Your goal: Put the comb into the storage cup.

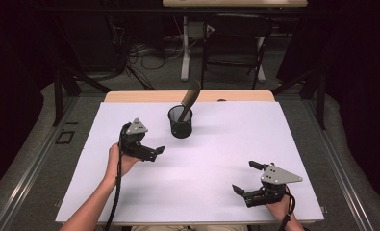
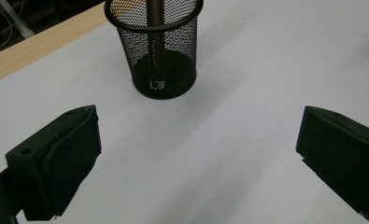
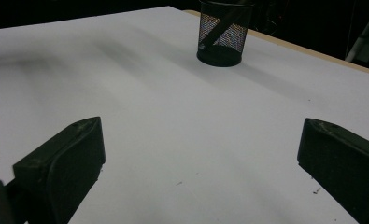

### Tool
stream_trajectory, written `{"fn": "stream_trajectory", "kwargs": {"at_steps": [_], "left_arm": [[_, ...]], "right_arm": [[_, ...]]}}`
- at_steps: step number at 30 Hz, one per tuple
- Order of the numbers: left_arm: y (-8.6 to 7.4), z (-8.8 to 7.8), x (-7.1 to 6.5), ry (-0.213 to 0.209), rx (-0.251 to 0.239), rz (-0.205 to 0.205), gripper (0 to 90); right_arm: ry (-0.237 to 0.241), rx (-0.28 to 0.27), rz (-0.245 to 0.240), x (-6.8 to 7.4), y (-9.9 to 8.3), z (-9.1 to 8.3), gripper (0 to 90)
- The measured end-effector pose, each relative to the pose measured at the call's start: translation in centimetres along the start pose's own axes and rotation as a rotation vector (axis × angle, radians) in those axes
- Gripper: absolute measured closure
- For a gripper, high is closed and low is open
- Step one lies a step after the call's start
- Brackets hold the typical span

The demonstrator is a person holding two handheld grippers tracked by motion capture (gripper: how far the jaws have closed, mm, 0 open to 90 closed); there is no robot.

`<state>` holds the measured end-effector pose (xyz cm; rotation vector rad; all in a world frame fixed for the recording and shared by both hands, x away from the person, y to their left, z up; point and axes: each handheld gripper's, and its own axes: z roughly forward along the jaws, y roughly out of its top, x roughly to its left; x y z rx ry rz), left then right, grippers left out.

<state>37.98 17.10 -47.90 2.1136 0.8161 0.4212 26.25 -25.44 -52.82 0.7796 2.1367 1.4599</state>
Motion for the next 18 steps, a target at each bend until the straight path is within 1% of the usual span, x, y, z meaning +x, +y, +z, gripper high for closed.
{"fn": "stream_trajectory", "kwargs": {"at_steps": [3,11,12,15,18], "left_arm": [[-0.6,-0.5,0.1,0.008,-0.009,-0.012,0.1],[-2.4,-1.7,0.4,0.028,-0.016,-0.025,0.0],[-2.6,-1.9,0.4,0.025,-0.024,-0.033,0.0],[-3.1,-2.3,0.5,0.031,-0.026,-0.044,0.0],[-3.7,-2.6,0.4,0.041,-0.027,-0.042,0.0]], "right_arm": [[-0.001,0.0,0.004,0.0,0.0,0.0,0.4],[-0.003,0.012,0.007,0.1,-0.1,0.2,0.4],[-0.001,0.014,0.006,0.1,-0.1,0.1,0.3],[-0.003,0.016,0.011,0.1,-0.1,0.2,0.3],[-0.001,0.02,0.007,0.1,-0.1,0.2,0.3]]}}
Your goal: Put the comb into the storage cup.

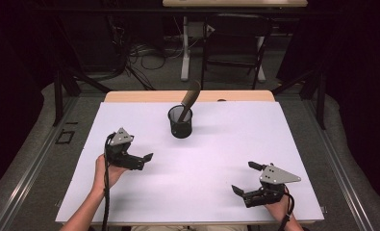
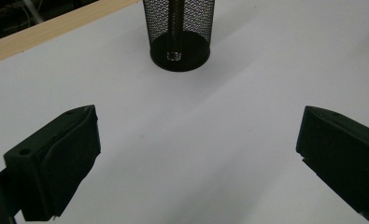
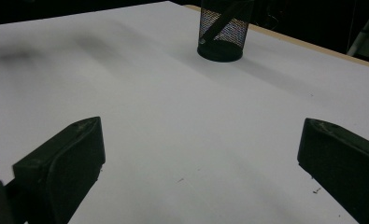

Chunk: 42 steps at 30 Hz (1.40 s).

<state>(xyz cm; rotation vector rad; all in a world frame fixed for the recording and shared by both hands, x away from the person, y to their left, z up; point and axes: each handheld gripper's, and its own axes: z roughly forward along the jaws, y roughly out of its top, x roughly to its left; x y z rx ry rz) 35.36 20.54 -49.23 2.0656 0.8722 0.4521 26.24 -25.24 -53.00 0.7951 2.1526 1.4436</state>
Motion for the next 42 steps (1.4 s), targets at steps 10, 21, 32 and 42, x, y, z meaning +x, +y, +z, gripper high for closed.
{"fn": "stream_trajectory", "kwargs": {"at_steps": [10,21,32,42], "left_arm": [[-1.5,-1.1,0.0,0.01,-0.03,-0.027,0.0],[-2.8,-2.7,0.0,0.03,-0.078,-0.059,0.0],[-4.3,-3.0,-0.4,0.03,-0.078,-0.083,0.0],[-5.3,-3.5,-0.8,0.043,-0.107,-0.107,0.0]], "right_arm": [[-0.016,-0.008,0.016,-0.3,-0.1,-0.4,0.3],[0.002,0.002,0.007,0.1,0.0,0.0,0.3],[0.004,0.008,0.01,0.0,0.0,0.0,0.3],[0.006,0.008,0.011,0.1,0.0,0.0,0.3]]}}
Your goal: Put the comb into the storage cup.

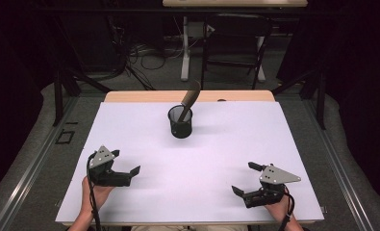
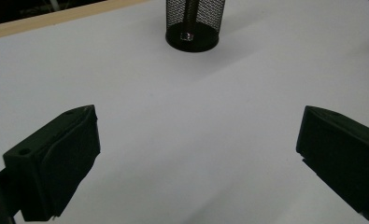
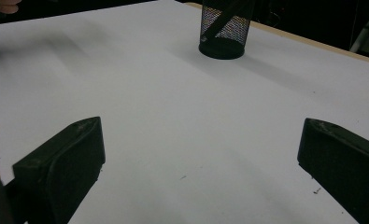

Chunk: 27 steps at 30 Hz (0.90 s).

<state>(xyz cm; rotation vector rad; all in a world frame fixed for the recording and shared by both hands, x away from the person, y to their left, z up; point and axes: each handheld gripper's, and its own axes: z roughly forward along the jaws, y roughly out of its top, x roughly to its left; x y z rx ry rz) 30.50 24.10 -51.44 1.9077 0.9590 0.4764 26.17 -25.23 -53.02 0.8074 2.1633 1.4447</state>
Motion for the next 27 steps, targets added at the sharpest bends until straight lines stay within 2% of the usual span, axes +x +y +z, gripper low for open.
{"fn": "stream_trajectory", "kwargs": {"at_steps": [9,17,27], "left_arm": [[-1.1,-0.6,-0.4,0.028,-0.003,-0.001,0.0],[-1.9,-0.8,-0.5,0.023,0.024,0.004,0.0],[-2.5,-1.0,-0.8,0.026,0.034,0.017,0.0]], "right_arm": [[0.002,0.001,-0.002,0.1,0.0,0.0,0.3],[0.008,0.01,0.004,0.1,0.0,0.1,0.1],[0.002,0.014,0.005,0.0,-0.1,0.2,0.1]]}}
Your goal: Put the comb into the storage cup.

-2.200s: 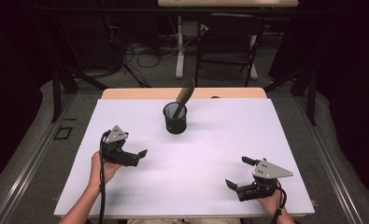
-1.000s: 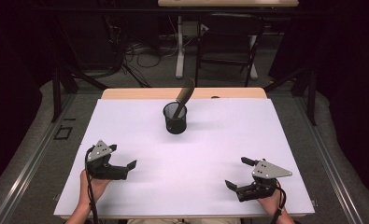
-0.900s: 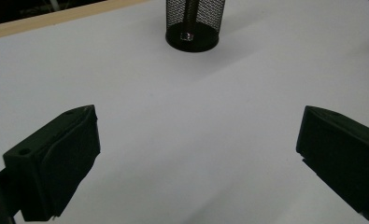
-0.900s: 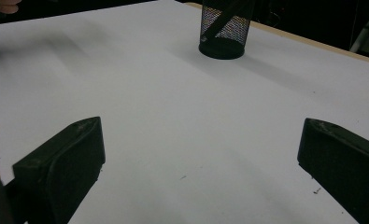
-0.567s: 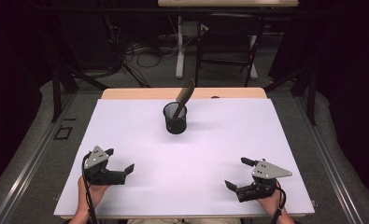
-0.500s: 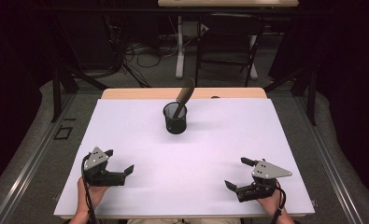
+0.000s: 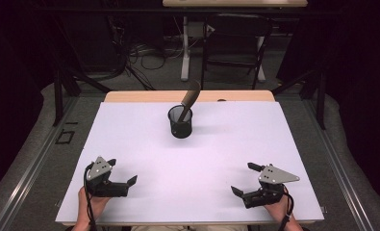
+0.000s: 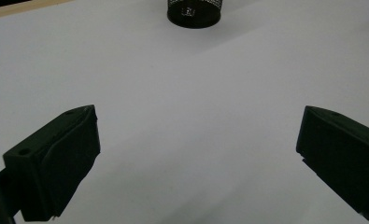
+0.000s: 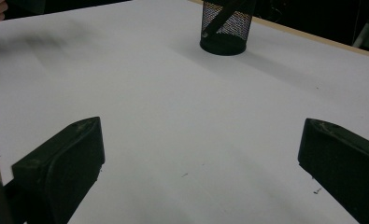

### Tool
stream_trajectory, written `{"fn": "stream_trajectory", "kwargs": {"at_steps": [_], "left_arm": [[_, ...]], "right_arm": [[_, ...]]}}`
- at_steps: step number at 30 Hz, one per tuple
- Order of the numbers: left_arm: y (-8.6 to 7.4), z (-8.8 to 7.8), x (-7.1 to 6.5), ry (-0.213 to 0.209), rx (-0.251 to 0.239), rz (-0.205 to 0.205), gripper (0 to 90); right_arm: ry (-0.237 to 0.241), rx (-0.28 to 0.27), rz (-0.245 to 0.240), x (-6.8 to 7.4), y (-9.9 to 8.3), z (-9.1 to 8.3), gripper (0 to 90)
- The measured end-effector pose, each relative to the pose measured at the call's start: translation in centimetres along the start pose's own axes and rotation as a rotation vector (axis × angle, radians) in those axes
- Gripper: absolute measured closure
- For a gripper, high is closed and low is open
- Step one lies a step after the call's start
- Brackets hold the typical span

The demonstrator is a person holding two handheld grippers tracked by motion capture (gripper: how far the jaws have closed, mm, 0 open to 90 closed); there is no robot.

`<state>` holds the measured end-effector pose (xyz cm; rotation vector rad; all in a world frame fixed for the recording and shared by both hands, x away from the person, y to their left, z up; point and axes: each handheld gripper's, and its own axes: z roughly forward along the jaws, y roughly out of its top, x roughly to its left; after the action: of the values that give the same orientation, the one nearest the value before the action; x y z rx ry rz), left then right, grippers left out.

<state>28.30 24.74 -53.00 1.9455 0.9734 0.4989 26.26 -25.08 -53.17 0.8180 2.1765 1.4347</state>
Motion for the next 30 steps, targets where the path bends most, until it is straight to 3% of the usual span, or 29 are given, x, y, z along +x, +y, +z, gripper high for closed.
{"fn": "stream_trajectory", "kwargs": {"at_steps": [17,20,24,30], "left_arm": [[-0.9,-0.4,-0.4,0.009,-0.007,0.02,0.0],[-1.2,-0.4,-0.7,0.026,-0.008,0.051,0.0],[-1.3,-0.7,-0.9,0.019,-0.012,0.056,0.0],[-1.2,-0.6,-0.7,0.007,-0.024,0.037,0.0]], "right_arm": [[-0.006,0.018,0.01,-0.1,-0.2,0.2,0.0],[-0.005,0.023,0.004,0.0,-0.1,0.2,0.0],[0.001,0.024,-0.005,0.0,0.0,0.4,0.0],[-0.002,0.025,-0.002,-0.1,-0.1,0.2,0.0]]}}
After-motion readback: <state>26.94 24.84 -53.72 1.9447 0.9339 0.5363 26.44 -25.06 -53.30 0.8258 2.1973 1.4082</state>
